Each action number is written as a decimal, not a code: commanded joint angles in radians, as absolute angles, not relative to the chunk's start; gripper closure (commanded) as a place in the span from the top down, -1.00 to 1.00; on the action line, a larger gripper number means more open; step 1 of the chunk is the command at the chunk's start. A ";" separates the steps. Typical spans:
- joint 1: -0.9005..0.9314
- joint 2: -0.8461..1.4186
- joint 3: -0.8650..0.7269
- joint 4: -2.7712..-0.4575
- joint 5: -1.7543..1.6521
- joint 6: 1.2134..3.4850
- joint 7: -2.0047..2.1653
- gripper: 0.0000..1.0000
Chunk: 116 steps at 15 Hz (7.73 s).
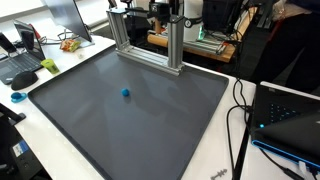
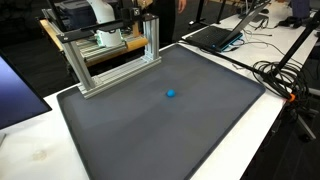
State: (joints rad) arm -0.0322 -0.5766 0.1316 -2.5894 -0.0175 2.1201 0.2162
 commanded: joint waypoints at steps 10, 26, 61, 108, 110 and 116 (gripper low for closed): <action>-0.045 -0.570 0.025 -2.603 -0.042 2.141 0.100 1.00; -0.040 -0.589 0.025 -2.682 -0.065 2.098 0.025 1.00; -0.033 -0.553 0.056 -2.619 -0.029 2.128 0.142 -0.57; -0.013 0.358 0.015 -1.799 -0.053 2.176 0.169 -0.57; -0.017 0.374 0.013 -1.784 -0.047 2.170 0.144 -0.57; -0.021 0.411 0.002 -1.759 -0.044 2.158 0.110 -0.57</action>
State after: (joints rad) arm -0.0223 0.3886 0.0118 -1.8009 -0.0754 2.1949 0.1492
